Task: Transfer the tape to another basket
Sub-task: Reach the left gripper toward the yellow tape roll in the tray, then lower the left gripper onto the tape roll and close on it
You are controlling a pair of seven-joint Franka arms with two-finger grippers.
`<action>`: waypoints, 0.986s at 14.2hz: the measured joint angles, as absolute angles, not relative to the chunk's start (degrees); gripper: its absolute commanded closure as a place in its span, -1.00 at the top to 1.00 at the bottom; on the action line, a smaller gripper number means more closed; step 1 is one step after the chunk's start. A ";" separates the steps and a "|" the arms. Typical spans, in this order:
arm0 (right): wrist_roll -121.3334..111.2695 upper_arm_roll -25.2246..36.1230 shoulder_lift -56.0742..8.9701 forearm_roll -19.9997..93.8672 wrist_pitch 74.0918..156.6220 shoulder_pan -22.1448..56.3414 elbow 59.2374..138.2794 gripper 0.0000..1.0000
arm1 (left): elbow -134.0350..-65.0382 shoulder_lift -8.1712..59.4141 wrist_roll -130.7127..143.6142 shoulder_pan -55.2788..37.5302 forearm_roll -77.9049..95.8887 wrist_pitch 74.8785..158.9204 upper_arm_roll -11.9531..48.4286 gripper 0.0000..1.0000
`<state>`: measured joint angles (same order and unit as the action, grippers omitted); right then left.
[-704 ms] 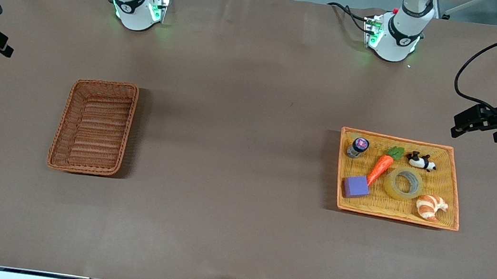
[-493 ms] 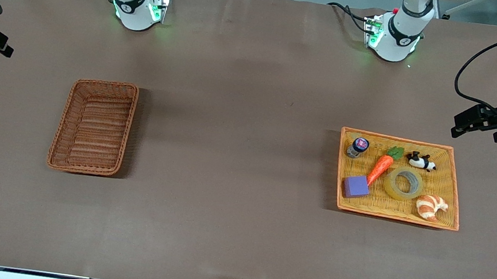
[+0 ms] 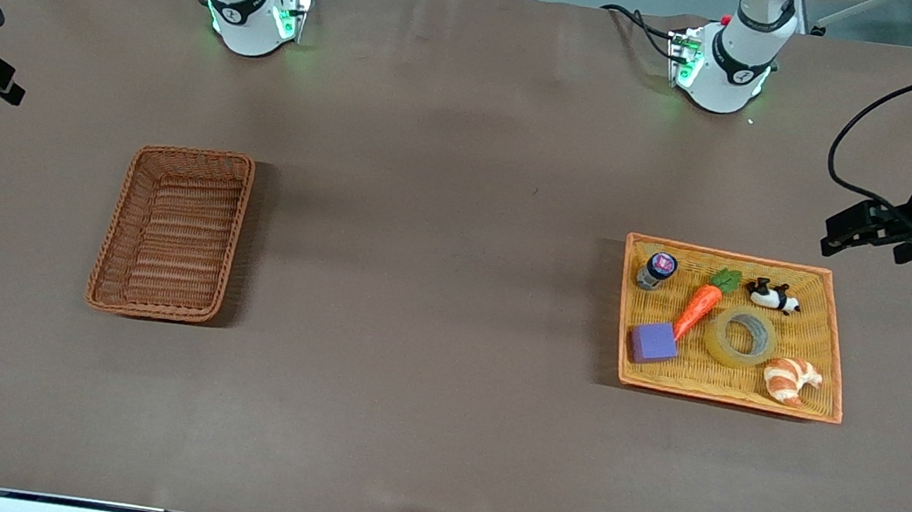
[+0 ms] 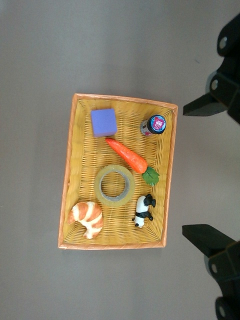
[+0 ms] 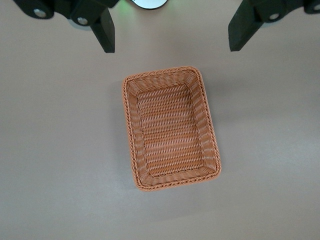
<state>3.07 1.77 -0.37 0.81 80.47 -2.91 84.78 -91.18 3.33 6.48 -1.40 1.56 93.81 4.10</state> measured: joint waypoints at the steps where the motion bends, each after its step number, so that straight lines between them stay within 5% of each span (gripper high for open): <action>1: 3.07 1.78 -0.37 0.81 80.47 -2.91 84.78 1.00 | -92.77 3.65 6.48 -1.38 1.41 95.61 3.91 0.90; 9: 3.07 1.79 -0.37 0.81 80.47 -2.91 84.78 1.00 | -112.05 5.59 -2.69 -1.12 0.73 118.34 -1.97 0.90; 14: 3.07 1.80 -0.37 0.81 80.47 -2.91 84.79 1.00 | -116.25 12.68 -7.12 0.70 0.73 127.73 -2.63 0.90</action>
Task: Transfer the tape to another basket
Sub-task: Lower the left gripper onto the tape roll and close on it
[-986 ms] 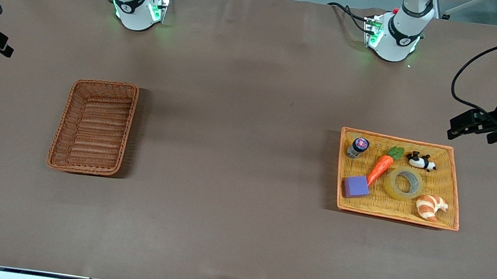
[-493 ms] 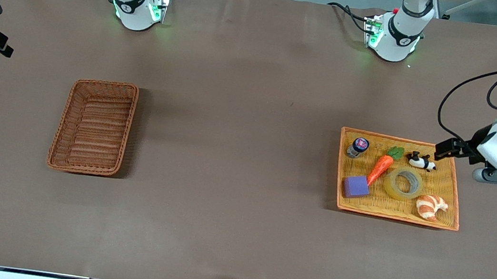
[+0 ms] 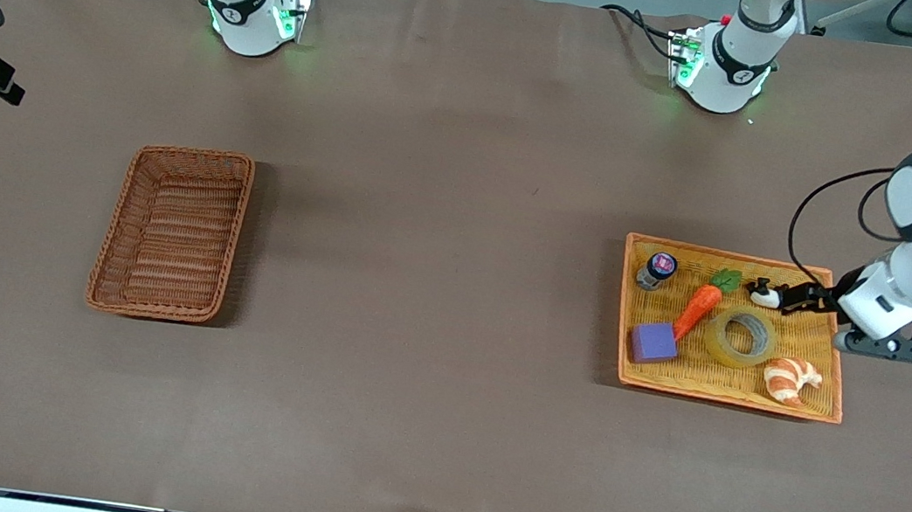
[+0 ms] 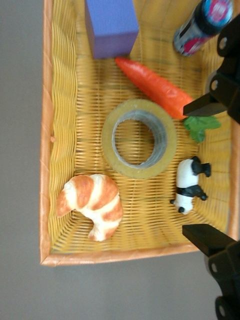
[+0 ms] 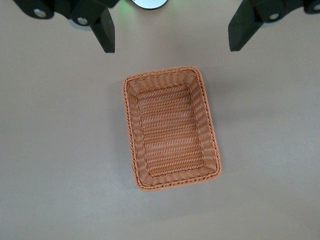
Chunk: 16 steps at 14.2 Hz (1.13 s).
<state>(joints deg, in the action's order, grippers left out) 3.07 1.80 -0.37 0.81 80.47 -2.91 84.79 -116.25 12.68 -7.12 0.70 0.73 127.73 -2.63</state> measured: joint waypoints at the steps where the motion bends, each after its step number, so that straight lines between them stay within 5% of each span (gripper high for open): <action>1: 3.07 1.80 -0.37 0.81 80.47 -2.91 84.79 1.00 | -116.25 14.73 -7.56 0.71 0.73 129.59 -2.63 0.90; 5: 3.07 1.79 -0.37 0.81 80.47 -2.91 84.79 1.00 | -116.18 21.63 -8.61 0.63 0.16 137.57 -2.62 0.90; 7: 3.07 1.80 -0.37 0.81 80.44 -2.91 84.79 1.00 | -116.10 24.15 -8.68 0.64 -0.39 140.82 -2.63 0.70; 11: 3.07 1.79 -0.37 0.81 80.35 -2.91 84.75 1.00 | -116.00 26.21 -8.69 0.67 -0.78 141.95 -2.63 -0.64; 13: 3.06 1.79 -0.37 0.81 80.35 -2.91 84.74 1.00 | -115.82 26.22 -8.70 0.67 -0.79 141.95 -2.63 -0.91; 16: 2.68 1.80 -0.37 0.81 80.36 -2.91 84.74 1.00 | -115.42 26.02 -8.81 0.65 -1.26 142.00 -2.62 -0.95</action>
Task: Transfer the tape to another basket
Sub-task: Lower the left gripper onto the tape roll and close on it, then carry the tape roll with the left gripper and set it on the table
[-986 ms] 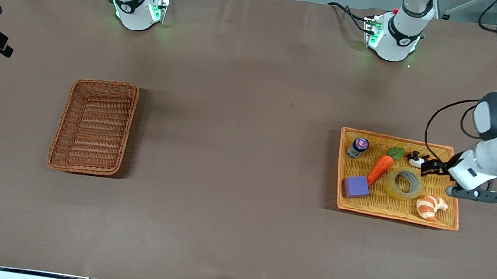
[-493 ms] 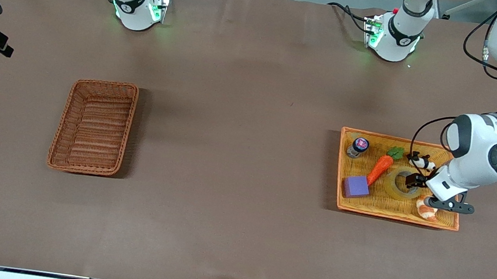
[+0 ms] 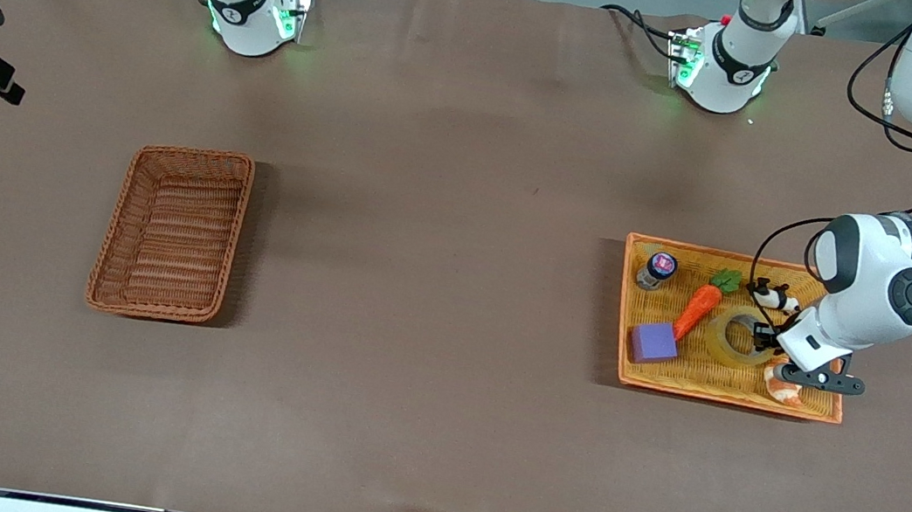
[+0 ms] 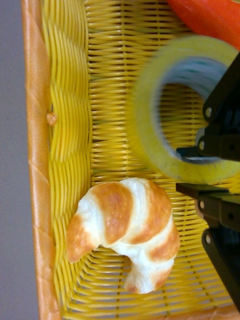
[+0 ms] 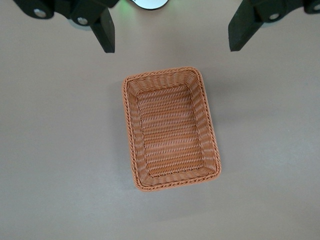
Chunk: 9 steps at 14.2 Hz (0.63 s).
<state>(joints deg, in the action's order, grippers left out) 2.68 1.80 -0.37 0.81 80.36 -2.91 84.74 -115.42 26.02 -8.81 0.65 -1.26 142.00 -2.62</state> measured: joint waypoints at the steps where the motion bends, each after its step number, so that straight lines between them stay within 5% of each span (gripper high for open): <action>1: 2.54 1.82 -0.37 0.81 80.43 -2.91 84.73 1.00 | -115.24 25.64 -8.82 0.66 -1.35 141.95 -2.63 -0.95; 9: 2.11 1.99 -0.37 0.81 80.53 -2.93 84.69 1.00 | -106.07 12.73 -6.88 0.54 -1.43 121.36 2.46 -0.91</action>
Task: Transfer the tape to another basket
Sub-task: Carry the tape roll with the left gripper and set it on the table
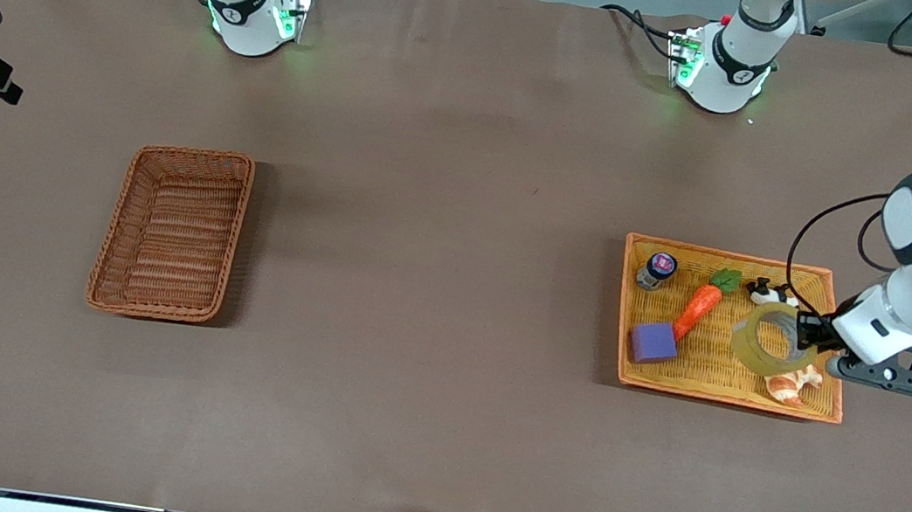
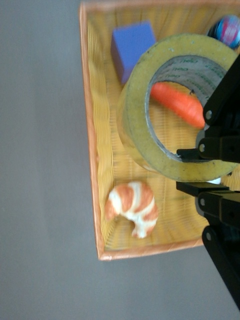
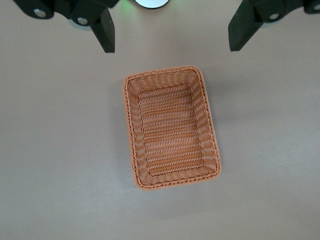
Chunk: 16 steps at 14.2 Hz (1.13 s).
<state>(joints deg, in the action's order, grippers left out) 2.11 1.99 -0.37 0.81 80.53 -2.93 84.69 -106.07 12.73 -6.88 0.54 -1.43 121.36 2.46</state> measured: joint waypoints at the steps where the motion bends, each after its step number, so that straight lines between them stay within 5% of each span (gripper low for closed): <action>1: 2.09 2.00 -0.37 0.81 80.53 -2.93 84.68 1.00 | -105.93 12.09 -5.15 0.51 -1.43 120.67 5.03 -0.88; 7: 2.02 2.03 -0.37 0.81 80.53 -2.94 84.68 1.00 | -104.43 14.13 15.43 -0.65 -1.56 120.68 23.08 -0.65; 10: 2.00 2.04 -0.37 0.81 80.53 -2.94 84.68 1.00 | -101.96 17.28 27.26 -1.03 -5.69 120.68 32.20 -0.88; 16: 1.98 2.08 -0.37 0.81 80.52 -2.95 84.71 1.00 | -88.81 39.03 51.77 -11.56 -27.06 121.36 39.72 -0.98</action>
